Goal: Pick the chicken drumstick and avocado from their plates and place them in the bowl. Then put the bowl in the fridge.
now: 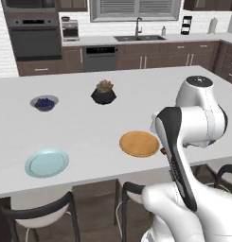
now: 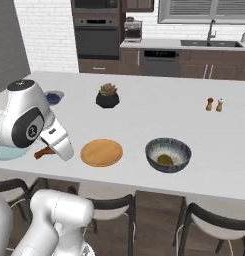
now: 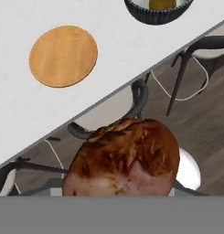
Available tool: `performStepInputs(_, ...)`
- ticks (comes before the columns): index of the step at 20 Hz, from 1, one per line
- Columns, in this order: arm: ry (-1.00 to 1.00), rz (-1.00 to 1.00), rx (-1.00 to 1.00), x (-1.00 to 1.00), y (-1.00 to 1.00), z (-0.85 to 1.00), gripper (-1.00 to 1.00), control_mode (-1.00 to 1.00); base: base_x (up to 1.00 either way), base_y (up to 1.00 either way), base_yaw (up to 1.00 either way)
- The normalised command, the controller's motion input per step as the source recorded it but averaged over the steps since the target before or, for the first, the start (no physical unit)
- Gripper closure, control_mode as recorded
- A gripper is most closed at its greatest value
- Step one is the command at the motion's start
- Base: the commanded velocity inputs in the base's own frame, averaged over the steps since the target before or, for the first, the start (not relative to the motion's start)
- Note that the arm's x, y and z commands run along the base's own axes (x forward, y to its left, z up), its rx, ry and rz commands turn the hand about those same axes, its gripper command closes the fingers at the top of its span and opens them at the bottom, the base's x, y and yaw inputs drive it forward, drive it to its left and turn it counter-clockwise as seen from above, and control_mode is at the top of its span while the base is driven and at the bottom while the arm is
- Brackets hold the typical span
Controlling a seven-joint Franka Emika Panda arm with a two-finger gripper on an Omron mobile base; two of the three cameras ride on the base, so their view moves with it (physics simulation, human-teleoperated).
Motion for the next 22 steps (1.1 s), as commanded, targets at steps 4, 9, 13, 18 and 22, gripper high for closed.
performStepInputs(4,0.0,0.0,0.0,0.0,0.0,0.0,1.0,1.0,0.17,-1.0,0.0)
performStepInputs(9,0.0,0.0,0.0,0.0,0.0,0.0,1.0,1.0,0.39,-0.93,0.01)
performStepInputs(13,0.0,0.0,0.0,0.0,0.0,0.0,1.0,1.0,0.46,-0.77,0.01)
performStepInputs(18,0.0,0.0,0.0,0.0,0.0,0.0,1.0,1.0,0.59,-0.19,0.0)
performStepInputs(22,0.0,0.0,0.0,0.0,0.0,0.0,1.0,1.0,0.86,-0.18,-0.06)
